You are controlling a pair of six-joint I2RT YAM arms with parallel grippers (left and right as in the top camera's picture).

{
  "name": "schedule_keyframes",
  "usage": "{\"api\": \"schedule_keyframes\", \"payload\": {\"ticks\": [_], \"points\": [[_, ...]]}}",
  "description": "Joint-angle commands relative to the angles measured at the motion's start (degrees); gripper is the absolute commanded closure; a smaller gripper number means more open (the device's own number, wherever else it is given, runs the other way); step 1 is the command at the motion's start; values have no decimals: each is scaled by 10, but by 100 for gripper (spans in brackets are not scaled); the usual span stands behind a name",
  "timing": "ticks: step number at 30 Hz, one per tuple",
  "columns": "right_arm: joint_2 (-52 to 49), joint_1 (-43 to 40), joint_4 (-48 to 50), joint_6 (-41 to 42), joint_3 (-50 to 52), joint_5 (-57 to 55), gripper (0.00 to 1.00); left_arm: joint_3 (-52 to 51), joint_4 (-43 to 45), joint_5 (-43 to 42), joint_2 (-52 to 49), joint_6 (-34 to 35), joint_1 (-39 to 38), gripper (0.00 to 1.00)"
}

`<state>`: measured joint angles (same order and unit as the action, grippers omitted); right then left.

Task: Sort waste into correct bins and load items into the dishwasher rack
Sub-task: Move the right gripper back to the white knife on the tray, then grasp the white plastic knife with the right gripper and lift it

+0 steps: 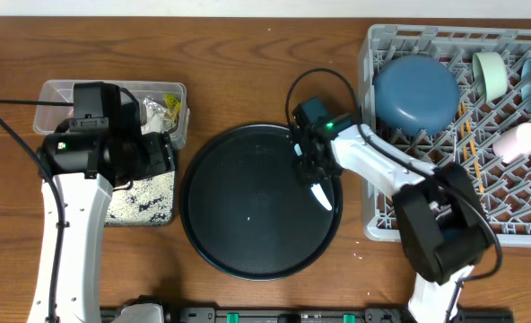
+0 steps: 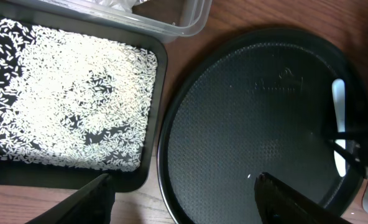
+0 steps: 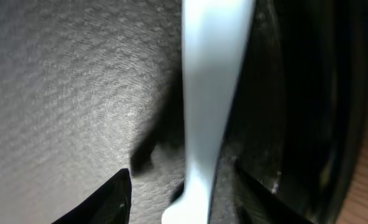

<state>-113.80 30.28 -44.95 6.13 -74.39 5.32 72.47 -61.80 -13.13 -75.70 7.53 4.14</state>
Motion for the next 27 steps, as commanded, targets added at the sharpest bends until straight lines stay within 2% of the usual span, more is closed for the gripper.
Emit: {"api": "schedule_keyframes", "payload": {"ticks": [1,3,9,16,20,27], "points": [[-24,5,8,22,-2,-24,52,1,-3,1,-3,3,3,26],[-29,5,11,22,-1,-24,54,1,-3,1,-3,3,3,27],[-30,5,10,22,-1,-35,68,1,-3,1,-3,3,3,26],[-30,5,6,22,-1,-98,73,1,-4,1,-3,3,3,26],[-30,5,6,22,-1,-124,79,1,-4,1,-3,3,3,27],[-30,5,6,22,-1,-128,83,1,-4,1,-3,3,3,27]]}}
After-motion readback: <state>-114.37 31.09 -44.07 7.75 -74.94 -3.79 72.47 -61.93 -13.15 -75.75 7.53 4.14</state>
